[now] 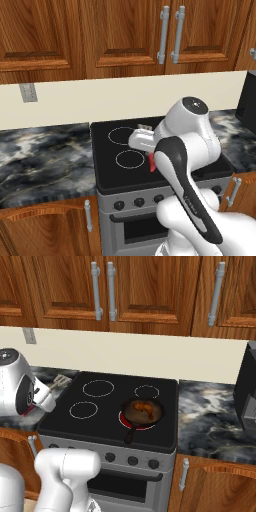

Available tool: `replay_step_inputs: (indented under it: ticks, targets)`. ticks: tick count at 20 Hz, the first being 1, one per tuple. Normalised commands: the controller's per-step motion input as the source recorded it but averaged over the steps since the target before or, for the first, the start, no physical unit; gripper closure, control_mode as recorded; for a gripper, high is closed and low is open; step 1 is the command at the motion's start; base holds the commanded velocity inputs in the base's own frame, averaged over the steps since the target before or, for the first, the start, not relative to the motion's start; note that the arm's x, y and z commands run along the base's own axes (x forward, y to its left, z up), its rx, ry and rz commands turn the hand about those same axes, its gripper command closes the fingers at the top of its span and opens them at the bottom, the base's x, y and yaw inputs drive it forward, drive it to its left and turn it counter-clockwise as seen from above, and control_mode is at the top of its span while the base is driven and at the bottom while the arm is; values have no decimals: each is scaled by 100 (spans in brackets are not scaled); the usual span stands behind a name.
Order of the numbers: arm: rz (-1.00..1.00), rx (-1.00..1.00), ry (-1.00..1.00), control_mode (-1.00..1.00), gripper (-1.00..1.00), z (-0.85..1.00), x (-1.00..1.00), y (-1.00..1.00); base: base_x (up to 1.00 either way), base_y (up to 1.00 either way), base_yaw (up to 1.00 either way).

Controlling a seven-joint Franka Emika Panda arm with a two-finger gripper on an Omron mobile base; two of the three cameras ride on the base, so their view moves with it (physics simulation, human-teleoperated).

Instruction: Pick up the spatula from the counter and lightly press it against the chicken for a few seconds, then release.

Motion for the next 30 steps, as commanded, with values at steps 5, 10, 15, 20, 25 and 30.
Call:
replay_step_inputs:
  ticks: [5,10,15,20,25,30]
  targets:
    - [-17,0,0,-100,100,0,-5,-12,0,0,0]
    - [-28,0,0,-100,100,0,-10,-28,0,0,0]
    - [-27,0,3,-100,100,0,-1,-31,0,0,0]
    - [-17,5,11,-100,100,0,5,-33,0,0,0]
    - [-11,7,11,-100,100,0,24,-23,0,0,0]
    - [-9,0,4,-100,100,-7,31,-10,0,0,0]
